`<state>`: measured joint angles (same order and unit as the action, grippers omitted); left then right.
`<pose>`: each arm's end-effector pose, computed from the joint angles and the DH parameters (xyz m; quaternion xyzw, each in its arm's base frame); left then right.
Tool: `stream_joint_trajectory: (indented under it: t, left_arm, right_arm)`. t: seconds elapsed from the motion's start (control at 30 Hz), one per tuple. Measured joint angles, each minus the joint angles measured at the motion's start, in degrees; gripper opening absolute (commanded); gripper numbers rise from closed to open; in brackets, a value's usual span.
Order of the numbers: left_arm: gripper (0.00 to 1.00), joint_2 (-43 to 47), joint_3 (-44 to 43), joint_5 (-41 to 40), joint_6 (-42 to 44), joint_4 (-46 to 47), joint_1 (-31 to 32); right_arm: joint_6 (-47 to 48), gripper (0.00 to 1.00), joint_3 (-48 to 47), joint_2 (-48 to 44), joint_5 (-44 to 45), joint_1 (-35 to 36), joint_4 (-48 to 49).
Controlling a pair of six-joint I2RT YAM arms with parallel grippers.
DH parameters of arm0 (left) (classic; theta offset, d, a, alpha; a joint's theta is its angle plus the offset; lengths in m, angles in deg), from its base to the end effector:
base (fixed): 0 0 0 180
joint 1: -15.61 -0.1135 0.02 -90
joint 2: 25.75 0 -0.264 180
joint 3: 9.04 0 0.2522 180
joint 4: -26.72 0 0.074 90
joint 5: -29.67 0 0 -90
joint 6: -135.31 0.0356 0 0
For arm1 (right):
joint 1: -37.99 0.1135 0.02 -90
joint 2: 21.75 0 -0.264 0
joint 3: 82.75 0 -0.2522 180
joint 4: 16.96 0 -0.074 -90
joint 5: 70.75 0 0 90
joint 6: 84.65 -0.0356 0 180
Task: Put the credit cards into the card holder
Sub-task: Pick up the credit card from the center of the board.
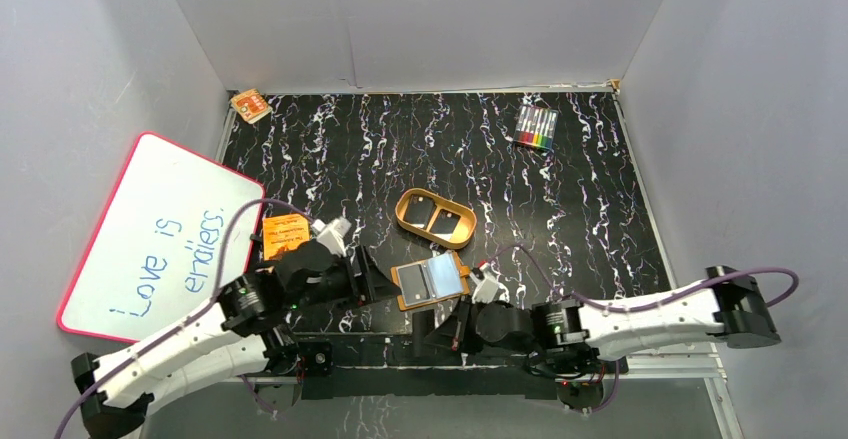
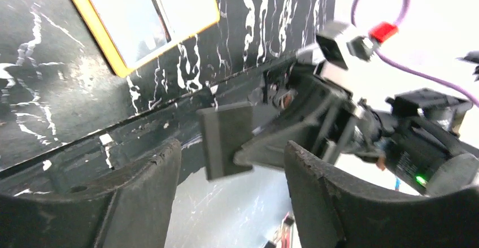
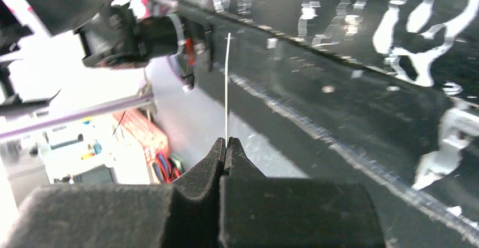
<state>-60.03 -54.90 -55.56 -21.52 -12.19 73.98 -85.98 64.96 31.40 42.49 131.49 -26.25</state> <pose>0.0741 -0.1260 0.2626 -0.0414 0.8527 -0.4777 0.2076 0.0024 0.1901 0.1814 0.0844 0.8507 0.4956 0.1538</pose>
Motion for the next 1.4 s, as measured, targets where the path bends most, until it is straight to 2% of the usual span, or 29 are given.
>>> stream_joint_trajectory:
  t: [0.07,0.17,0.27,0.33,0.43,0.57,0.7,0.83,0.9,0.97,1.1,1.17,1.4]
  left_arm:
    - [0.78,1.03,-4.20,-4.07,0.33,-4.79,0.00]
    - [0.89,1.95,-10.12,-12.39,0.63,-11.15,0.00]
    - [0.91,1.90,-14.34,-19.85,1.84,-14.16,0.00]
    - [0.91,0.11,-18.40,-25.38,3.61,-15.13,0.00]
    - [0.91,-5.70,-26.32,-32.11,5.92,-15.23,0.00]
    - [0.92,-14.51,-37.18,-38.56,9.86,-13.84,0.00]
    - [0.91,-17.59,-42.86,-43.60,13.94,-12.09,-0.31]
    - [0.91,-20.92,-48.98,-43.60,17.92,-12.41,-0.13]
    - [0.91,-24.13,-52.63,-41.79,19.26,-12.02,-1.75]
    - [0.91,-26.77,-54.16,-37.38,20.00,-10.64,-6.19]
    - [0.90,-32.87,-52.57,-18.38,18.58,-7.43,-27.52]
    - [0.90,-35.65,-49.99,-11.56,16.83,-5.01,-34.16]
    - [0.90,-36.39,-41.16,13.07,9.79,8.55,-37.27]
  right_arm:
    - [5.44,0.00,-5.68,-4.31,-1.40,0.02,-8.57]
    - [17.03,0.00,-19.19,-3.26,-0.76,0.02,-21.79]
    - [34.45,0.00,-36.00,5.81,5.40,0.02,-32.22]
    - [50.58,0.00,-45.46,13.27,12.59,0.02,-34.03]
    - [79.01,0.00,-47.67,19.06,20.81,-1.09,-25.24]
    - [110.97,0.00,-43.43,20.70,22.21,-8.41,-9.03]
    - [132.34,0.00,-40.41,19.71,20.70,-17.57,7.02]
    - [148.10,0.00,-34.01,17.49,18.23,-21.29,19.82]
    - [152.69,0.00,-32.28,17.09,16.65,-22.45,22.88]
    - [155.64,0.00,-30.67,15.96,15.30,-23.30,24.28]
    - [159.95,0.00,-26.51,11.28,13.33,-24.22,26.45]
    - [163.38,0.00,-23.37,8.20,11.89,-24.35,27.89]
    - [172.25,0.00,-19.15,2.99,9.66,-24.46,26.73]
